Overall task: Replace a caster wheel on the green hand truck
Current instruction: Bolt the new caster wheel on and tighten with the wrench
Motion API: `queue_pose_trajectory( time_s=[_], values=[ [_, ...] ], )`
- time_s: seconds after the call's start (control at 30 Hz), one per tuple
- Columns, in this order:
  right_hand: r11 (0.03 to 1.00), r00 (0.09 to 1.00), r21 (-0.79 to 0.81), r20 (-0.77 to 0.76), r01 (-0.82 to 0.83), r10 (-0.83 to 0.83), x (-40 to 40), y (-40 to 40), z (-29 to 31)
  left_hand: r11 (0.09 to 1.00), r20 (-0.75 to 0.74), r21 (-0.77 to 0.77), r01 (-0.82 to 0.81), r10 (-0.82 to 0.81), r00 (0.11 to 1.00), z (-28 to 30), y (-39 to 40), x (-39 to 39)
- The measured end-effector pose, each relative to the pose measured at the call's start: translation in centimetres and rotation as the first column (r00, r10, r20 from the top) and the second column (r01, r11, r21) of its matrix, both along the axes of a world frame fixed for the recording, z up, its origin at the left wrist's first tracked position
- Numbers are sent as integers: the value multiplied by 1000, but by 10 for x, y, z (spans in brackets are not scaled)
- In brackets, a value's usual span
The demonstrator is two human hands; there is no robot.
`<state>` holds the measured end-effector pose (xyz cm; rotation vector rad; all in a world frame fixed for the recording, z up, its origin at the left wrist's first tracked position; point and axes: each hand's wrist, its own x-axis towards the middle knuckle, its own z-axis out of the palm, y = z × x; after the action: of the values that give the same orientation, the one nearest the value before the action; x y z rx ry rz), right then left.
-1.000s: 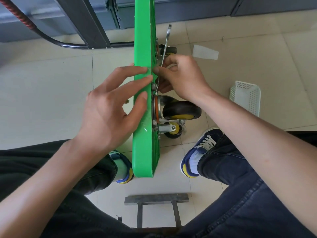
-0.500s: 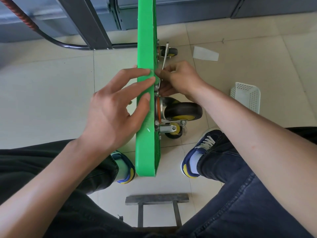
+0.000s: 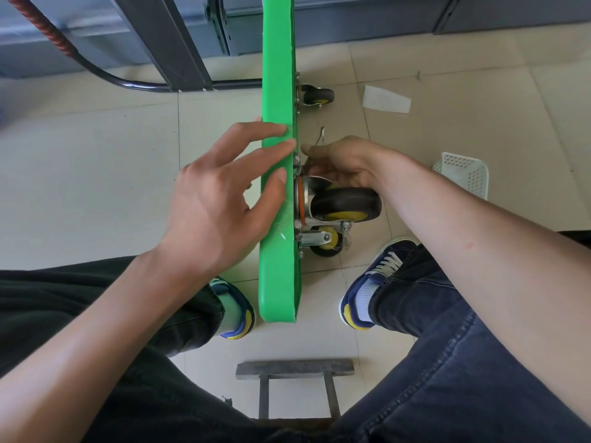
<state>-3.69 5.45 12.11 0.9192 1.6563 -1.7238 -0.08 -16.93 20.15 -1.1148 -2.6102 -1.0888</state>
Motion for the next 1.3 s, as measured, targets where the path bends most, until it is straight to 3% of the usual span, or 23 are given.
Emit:
queue_pose_trajectory(
  time_s=[0.07, 0.17, 0.3, 0.43, 1.03, 1.3],
  values=[
    [994, 992, 98, -119, 55, -43, 2, 1, 5, 1000, -3, -2, 2, -2, 1000, 0, -1, 0],
    [987, 936, 95, -341, 129, -89, 5, 2, 15, 1000, -8, -6, 3, -3, 1000, 0, -1, -1],
    [968, 809, 187, -587, 170, -29, 16, -3, 38, 1000, -11, 4, -7, 7, 1000, 0, 0, 0],
    [948, 701, 258, -711, 184, 57, 35, -5, 50, 1000, -17, 6, -9, 9, 1000, -1, 0, 0],
    [895, 661, 438, -698, 90, 275, 42, -15, 47, 1000, -4, 11, -9, 9, 1000, 0, 1, 1],
    [920, 711, 367, -683, 137, 166, 31, -13, 40, 1000, 3, 5, -14, 14, 1000, 1, 0, 2]
  ],
)
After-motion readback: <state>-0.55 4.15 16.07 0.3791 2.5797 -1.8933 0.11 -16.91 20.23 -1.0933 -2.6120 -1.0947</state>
